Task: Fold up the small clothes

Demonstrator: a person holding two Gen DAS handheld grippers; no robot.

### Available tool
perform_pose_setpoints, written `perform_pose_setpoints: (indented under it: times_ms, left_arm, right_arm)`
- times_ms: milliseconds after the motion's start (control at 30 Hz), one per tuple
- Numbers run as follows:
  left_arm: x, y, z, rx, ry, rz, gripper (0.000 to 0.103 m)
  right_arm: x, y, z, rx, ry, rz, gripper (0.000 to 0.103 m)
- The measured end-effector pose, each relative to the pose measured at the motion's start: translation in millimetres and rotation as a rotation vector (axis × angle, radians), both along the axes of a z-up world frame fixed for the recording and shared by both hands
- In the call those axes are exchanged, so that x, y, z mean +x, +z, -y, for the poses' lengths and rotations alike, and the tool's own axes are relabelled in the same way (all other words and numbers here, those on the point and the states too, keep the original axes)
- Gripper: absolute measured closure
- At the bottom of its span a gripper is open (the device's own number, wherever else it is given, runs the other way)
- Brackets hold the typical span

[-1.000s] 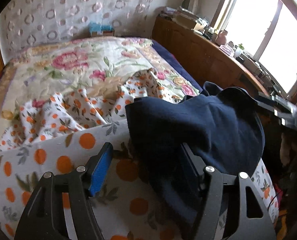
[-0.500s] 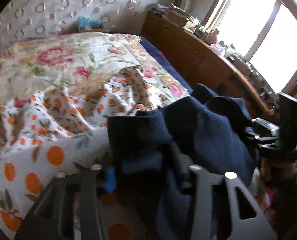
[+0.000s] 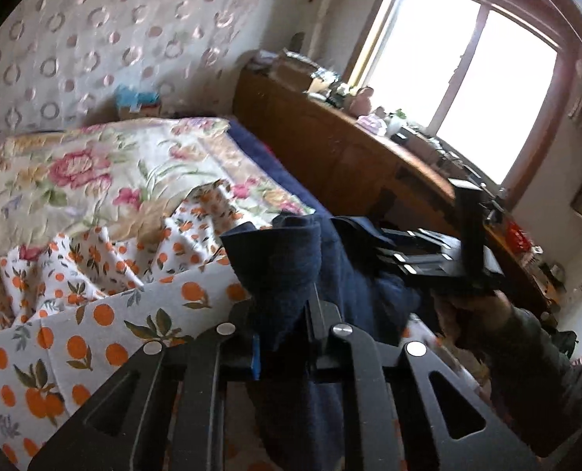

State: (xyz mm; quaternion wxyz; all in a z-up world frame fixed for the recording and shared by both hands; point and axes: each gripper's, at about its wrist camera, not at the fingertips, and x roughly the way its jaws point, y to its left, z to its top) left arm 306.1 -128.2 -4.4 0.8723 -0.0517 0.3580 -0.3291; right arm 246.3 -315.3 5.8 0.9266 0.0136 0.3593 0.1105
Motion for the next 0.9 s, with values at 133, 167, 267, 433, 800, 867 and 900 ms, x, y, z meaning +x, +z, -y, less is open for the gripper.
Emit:
perform_pose_setpoints:
  times_ms: [133,167,267,433,800,867,900]
  left_arm:
    - [-10,14,-5,-0.01,0.001,0.024,0.087]
    - [-13,17,-7,-0.01,0.006,0.027,0.087]
    - [-22,25,-20,-0.017,0.021,0.04,0.087]
    - [-27,8,-57,0.024,0.083,0.004,0.087]
    - [-14,-61,-98,0.069,0.183,-0.115,0.088]
    - [-12,-65,-99,0.07,0.188,-0.119,0.088]
    - [-11,-67,-100,0.07,0.19,-0.121,0.088]
  right_arm:
    - [10,14,10,-0.022,-0.077,0.041,0.025]
    - [11,17,11,-0.016,-0.082,0.043,0.025]
    - [-1,28,4,-0.005,-0.063,0.073,0.025]
    - [-20,29,-15,0.0,0.013,0.076,0.025]
    - [29,7,-63,-0.075,0.143,-0.011,0.025]
    - [45,4,-70,-0.147,0.128,-0.014,0.026]
    - [51,5,-73,-0.203,0.099,-0.002,0.03]
